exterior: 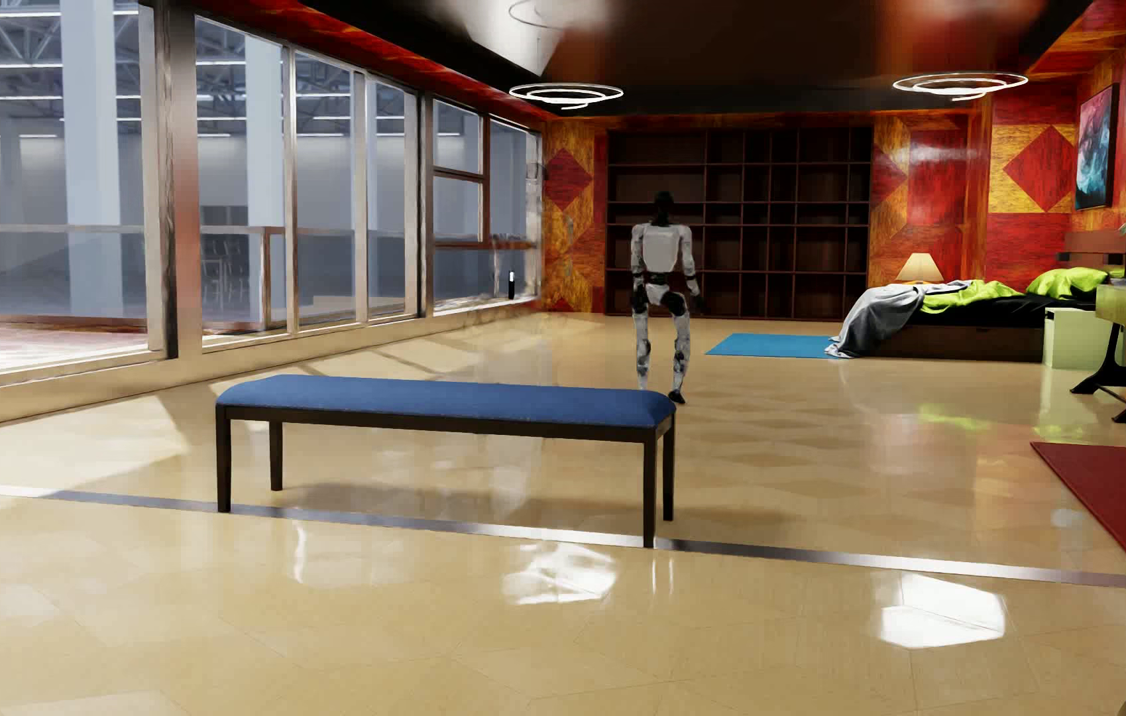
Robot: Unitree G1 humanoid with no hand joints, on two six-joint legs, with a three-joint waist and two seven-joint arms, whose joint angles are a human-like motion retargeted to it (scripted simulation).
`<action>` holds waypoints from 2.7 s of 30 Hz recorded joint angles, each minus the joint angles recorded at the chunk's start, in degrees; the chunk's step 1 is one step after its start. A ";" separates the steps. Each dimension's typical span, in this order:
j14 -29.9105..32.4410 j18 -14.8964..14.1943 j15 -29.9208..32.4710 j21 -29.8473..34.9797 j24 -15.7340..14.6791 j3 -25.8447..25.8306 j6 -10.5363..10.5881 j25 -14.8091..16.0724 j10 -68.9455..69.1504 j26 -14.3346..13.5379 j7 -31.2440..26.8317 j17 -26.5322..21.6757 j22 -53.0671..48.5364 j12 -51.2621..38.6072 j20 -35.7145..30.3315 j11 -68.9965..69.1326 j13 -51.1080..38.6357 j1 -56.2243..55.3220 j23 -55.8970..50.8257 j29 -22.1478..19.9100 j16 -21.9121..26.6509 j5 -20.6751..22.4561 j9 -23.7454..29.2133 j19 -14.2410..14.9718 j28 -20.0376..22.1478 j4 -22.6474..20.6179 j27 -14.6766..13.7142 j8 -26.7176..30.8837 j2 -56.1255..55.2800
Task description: Approach the bench
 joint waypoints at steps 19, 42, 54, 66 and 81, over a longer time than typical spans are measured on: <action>23.34 -14.48 -1.77 -1.49 -0.62 -1.80 10.44 -8.05 47.31 0.39 -9.00 7.42 -1.49 8.37 -9.06 -27.62 -4.49 -10.10 11.70 0.74 9.44 17.50 -2.33 -7.44 -7.73 17.56 -2.26 -11.04 14.03; 6.79 -1.02 21.49 4.01 1.31 2.61 1.20 -5.88 -0.23 -0.21 4.55 -1.10 0.43 8.23 -3.83 16.88 -4.09 -7.66 4.66 5.23 -0.81 -0.21 -1.08 3.75 -3.04 6.04 -1.52 0.74 15.15; -0.52 -2.73 6.47 -3.24 -2.93 -1.84 3.15 -3.17 -6.19 -3.99 4.06 3.30 -6.38 -3.81 -6.80 -40.13 -0.89 11.67 5.59 3.04 2.60 8.63 -2.56 6.67 2.50 3.42 1.70 -1.00 -1.48; 29.00 -18.92 -1.46 -1.57 0.69 -1.33 12.15 -9.08 49.47 -1.95 -11.24 8.19 -2.09 10.23 -15.47 -28.46 -5.55 -12.39 12.11 0.69 11.67 21.28 -3.64 -7.63 -13.52 16.37 -2.29 -8.81 14.94; 21.39 -0.98 -2.10 2.40 -0.95 4.84 8.37 -0.01 -7.71 2.37 1.78 4.44 -1.15 13.50 -6.35 -29.18 -11.42 -17.41 7.73 -0.01 1.19 19.60 -4.08 -3.53 -7.88 13.57 -1.94 0.58 38.13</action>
